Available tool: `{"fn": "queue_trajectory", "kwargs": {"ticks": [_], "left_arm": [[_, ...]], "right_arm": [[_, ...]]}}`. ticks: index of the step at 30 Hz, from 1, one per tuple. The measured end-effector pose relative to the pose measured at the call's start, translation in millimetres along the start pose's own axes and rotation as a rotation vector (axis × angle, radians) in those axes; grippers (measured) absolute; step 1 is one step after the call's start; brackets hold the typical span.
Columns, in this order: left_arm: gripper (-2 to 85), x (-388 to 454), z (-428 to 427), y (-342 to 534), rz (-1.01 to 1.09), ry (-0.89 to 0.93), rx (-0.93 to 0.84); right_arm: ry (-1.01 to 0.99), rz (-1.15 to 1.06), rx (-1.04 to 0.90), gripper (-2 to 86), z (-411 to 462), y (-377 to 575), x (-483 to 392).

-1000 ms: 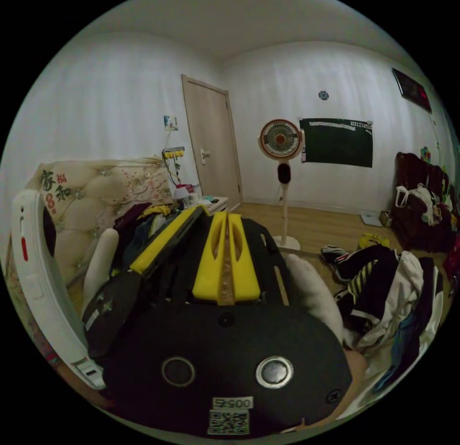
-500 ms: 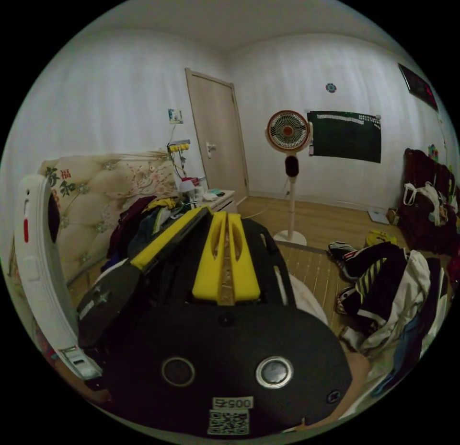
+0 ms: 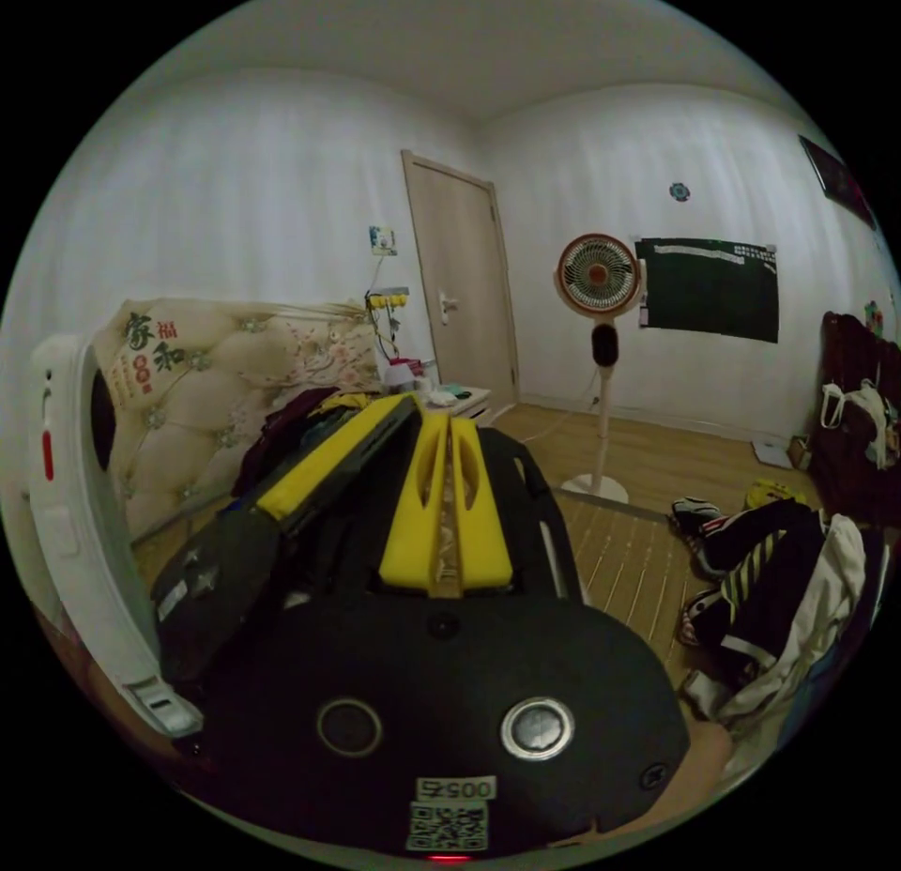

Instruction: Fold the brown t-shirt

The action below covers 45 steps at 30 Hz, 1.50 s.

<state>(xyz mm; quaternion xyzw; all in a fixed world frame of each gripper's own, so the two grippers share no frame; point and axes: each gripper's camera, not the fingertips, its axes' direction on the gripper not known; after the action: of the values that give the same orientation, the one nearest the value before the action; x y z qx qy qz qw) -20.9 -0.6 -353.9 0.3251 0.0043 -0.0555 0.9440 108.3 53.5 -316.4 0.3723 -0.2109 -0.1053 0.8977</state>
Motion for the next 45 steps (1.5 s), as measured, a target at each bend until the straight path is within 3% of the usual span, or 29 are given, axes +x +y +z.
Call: {"fn": "queue_trajectory", "kwargs": {"ticks": [5, 11, 18, 27, 35, 45], "left_arm": [[-0.1, 12.0, 11.4, 4.2, 0.053, -0.023, -0.047], [0.0, 15.6, 11.8, 16.4, 0.131, 0.131, 0.062], [-0.1, 22.5, 33.4, 19.2, 0.119, 0.316, -0.051], [-0.4, 51.3, 67.7, 32.7, 0.203, 0.415, -0.206], [0.2, 93.8, 85.5, 46.8, 0.346, 0.414, -0.167], [3.8, 169.1, 135.2, 63.7, 0.395, 0.499, -0.319]], "right_arm": [[0.007, -0.007, -0.044, -1.0, 8.0, 9.9, 11.0], [0.025, -0.021, -0.030, -1.0, 4.4, 22.7, 23.1], [-0.032, -0.005, -0.076, -1.0, 6.2, 34.3, 55.3], [-0.057, 0.002, -0.134, -1.0, 2.9, 57.9, 100.4], [-0.015, 0.002, -0.165, -1.0, -6.0, 79.2, 139.0], [-0.012, 0.112, -0.196, -1.0, -28.8, 114.1, 233.3]]}}
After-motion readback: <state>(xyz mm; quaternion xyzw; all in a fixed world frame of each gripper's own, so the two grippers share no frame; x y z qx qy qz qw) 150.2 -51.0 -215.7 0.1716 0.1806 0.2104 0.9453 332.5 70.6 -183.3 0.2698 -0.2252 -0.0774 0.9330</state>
